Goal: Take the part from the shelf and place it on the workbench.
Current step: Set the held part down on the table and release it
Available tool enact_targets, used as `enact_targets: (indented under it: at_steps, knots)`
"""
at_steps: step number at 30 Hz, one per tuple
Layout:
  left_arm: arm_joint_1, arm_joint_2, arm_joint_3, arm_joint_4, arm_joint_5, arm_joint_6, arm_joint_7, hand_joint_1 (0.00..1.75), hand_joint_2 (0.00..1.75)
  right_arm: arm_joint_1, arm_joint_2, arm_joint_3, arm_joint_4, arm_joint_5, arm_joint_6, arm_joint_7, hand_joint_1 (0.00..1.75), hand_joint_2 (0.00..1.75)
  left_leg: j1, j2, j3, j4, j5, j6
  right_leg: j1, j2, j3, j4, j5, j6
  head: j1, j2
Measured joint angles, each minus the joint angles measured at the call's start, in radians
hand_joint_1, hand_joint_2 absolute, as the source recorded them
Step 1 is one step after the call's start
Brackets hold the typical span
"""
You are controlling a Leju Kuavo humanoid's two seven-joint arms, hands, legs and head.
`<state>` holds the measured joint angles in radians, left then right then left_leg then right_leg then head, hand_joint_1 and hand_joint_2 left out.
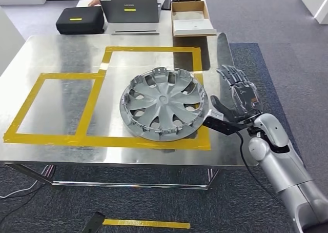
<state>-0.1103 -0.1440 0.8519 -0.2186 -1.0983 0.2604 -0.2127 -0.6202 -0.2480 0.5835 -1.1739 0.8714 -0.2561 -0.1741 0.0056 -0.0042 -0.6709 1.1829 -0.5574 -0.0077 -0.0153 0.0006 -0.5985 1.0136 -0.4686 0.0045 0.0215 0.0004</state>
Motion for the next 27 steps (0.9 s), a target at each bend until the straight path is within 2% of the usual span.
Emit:
enact_targets:
  at_steps: [1,2,3,4,6,7,8,11,12,13,14,16,17,18,19,20,22,23,24,25,27]
  knots:
    - [0.001,-0.001,0.001,0.000,0.004,0.003,0.000,0.00,0.00,0.010,0.000,-0.006,-0.028,-0.002,-0.018,-0.002,0.00,0.00,0.001,0.000,-0.026,0.067,-0.030,-0.002,0.001,0.000,-0.001,0.000,0.000,-0.002,0.000,0.000]
    - [0.001,-0.001,0.002,0.000,0.008,0.006,0.000,0.00,0.00,0.020,0.000,-0.011,-0.055,-0.003,-0.030,-0.004,0.00,0.00,0.001,0.000,-0.042,0.114,-0.046,-0.002,0.002,-0.001,-0.001,0.000,0.001,-0.002,0.000,0.000]
    - [0.002,-0.002,0.004,0.000,0.011,0.008,0.000,0.00,0.00,0.029,0.000,-0.017,-0.080,-0.004,-0.037,-0.005,0.00,0.00,0.001,0.000,-0.043,0.126,-0.044,-0.001,0.003,-0.001,-0.002,0.001,0.001,-0.003,-0.001,0.000]
    - [0.002,-0.002,0.005,0.000,0.013,0.010,0.000,0.00,0.00,0.037,0.000,-0.022,-0.103,-0.004,-0.042,-0.006,0.00,0.00,0.001,0.000,-0.025,0.100,-0.024,0.002,0.004,0.000,-0.002,0.001,0.002,-0.003,-0.001,0.000]
    - [0.001,-0.002,0.006,0.000,0.015,0.016,0.000,0.00,0.00,0.047,0.000,-0.030,-0.141,-0.012,-0.050,-0.010,0.00,0.00,-0.001,0.000,0.046,-0.032,0.036,0.014,0.006,0.000,-0.003,0.001,0.004,-0.001,-0.001,0.000]
    - [0.000,-0.002,0.007,0.000,0.017,0.021,0.000,0.00,0.00,0.052,0.000,-0.036,-0.160,-0.020,-0.057,-0.015,0.00,0.00,-0.003,0.000,0.078,-0.096,0.056,0.018,0.008,0.000,-0.005,0.003,0.006,0.001,0.000,0.000]
    - [-0.001,-0.002,0.008,0.000,0.019,0.027,-0.001,0.00,0.00,0.057,0.000,-0.043,-0.182,-0.029,-0.065,-0.021,0.00,0.00,-0.005,-0.001,0.097,-0.137,0.066,0.022,0.009,0.000,-0.008,0.003,0.008,0.006,0.000,0.000]
    - [0.002,-0.004,0.012,0.000,0.026,0.043,-0.002,0.00,0.00,0.076,0.001,-0.056,-0.246,-0.047,-0.077,-0.031,0.00,0.00,-0.009,0.000,0.098,-0.161,0.075,0.031,0.006,-0.001,-0.017,0.002,0.018,0.025,0.000,0.000]
    - [0.002,-0.005,0.014,0.000,0.027,0.046,-0.002,0.00,0.00,0.082,0.001,-0.058,-0.262,-0.049,-0.076,-0.032,0.00,0.00,-0.008,0.001,0.097,-0.165,0.081,0.037,0.005,-0.001,-0.022,0.005,0.012,0.030,0.001,0.000]
    - [0.001,-0.006,0.015,0.000,0.027,0.050,-0.002,0.00,0.00,0.085,0.001,-0.061,-0.274,-0.050,-0.076,-0.033,0.00,0.00,-0.006,0.001,0.094,-0.170,0.089,0.044,0.005,0.000,-0.030,0.022,-0.007,0.035,0.002,0.000]
    - [0.000,-0.008,0.016,0.000,0.027,0.053,-0.002,0.00,0.00,0.086,0.001,-0.065,-0.284,-0.051,-0.075,-0.033,0.00,0.00,-0.005,0.002,0.089,-0.174,0.096,0.050,0.004,0.000,-0.046,0.058,-0.040,0.038,0.003,0.000]
    - [0.000,-0.008,0.017,0.000,0.027,0.057,-0.002,0.00,0.00,0.090,0.001,-0.069,-0.295,-0.051,-0.074,-0.034,0.00,0.00,-0.006,0.003,0.074,-0.174,0.108,0.057,0.004,0.000,-0.088,0.183,-0.121,0.044,0.004,0.000]
    - [0.000,-0.009,0.018,0.000,0.027,0.057,-0.002,0.00,0.00,0.094,0.001,-0.070,-0.297,-0.051,-0.073,-0.034,0.00,0.00,-0.007,0.003,0.066,-0.173,0.114,0.058,0.004,0.000,-0.105,0.241,-0.149,0.046,0.004,0.000]
    - [0.001,-0.009,0.018,0.000,0.027,0.057,-0.002,0.00,0.00,0.098,0.001,-0.070,-0.299,-0.051,-0.073,-0.034,0.00,0.00,-0.008,0.003,0.057,-0.173,0.120,0.058,0.004,0.000,-0.108,0.271,-0.158,0.047,0.004,0.000]
    - [0.001,-0.010,0.019,0.000,0.027,0.057,-0.002,0.00,0.00,0.100,0.001,-0.071,-0.300,-0.051,-0.073,-0.034,0.00,0.00,-0.008,0.003,0.049,-0.172,0.125,0.057,0.004,0.000,-0.093,0.263,-0.149,0.047,0.004,0.000]
    - [0.001,-0.010,0.019,0.000,0.027,0.057,-0.002,0.00,0.00,0.102,0.001,-0.072,-0.303,-0.051,-0.073,-0.034,0.00,0.00,-0.009,0.003,0.043,-0.171,0.131,0.056,0.004,0.000,-0.057,0.215,-0.125,0.045,0.004,0.000]
    - [0.000,-0.011,0.020,0.000,0.027,0.058,-0.002,0.00,0.00,0.098,0.001,-0.075,-0.309,-0.051,-0.073,-0.034,0.00,0.00,-0.010,0.003,0.032,-0.170,0.140,0.050,0.006,0.000,0.043,0.067,-0.081,0.038,0.004,0.000]
    - [0.000,-0.012,0.020,0.000,0.027,0.059,-0.002,0.00,0.00,0.096,0.001,-0.077,-0.313,-0.052,-0.073,-0.034,0.00,0.00,-0.010,0.003,0.028,-0.169,0.146,0.045,0.008,0.000,0.079,0.010,-0.070,0.035,0.003,0.000]
    - [0.000,-0.013,0.021,0.000,0.027,0.060,-0.002,0.00,0.00,0.094,0.001,-0.077,-0.315,-0.052,-0.073,-0.034,0.00,0.00,-0.010,0.003,0.024,-0.169,0.153,0.040,0.011,0.000,0.099,-0.022,-0.065,0.032,0.003,0.000]
    - [0.000,-0.014,0.021,0.000,0.028,0.062,-0.002,0.00,0.00,0.093,0.001,-0.078,-0.316,-0.052,-0.073,-0.035,0.00,0.00,-0.009,0.003,0.021,-0.170,0.160,0.034,0.015,0.001,0.102,-0.031,-0.064,0.028,0.003,0.000]
    - [0.001,-0.016,0.023,0.000,0.028,0.064,-0.002,0.00,0.00,0.094,0.001,-0.078,-0.317,-0.053,-0.071,-0.035,0.00,0.00,-0.008,0.001,0.016,-0.171,0.169,0.023,0.014,-0.001,0.092,-0.036,-0.047,0.017,0.005,0.000]
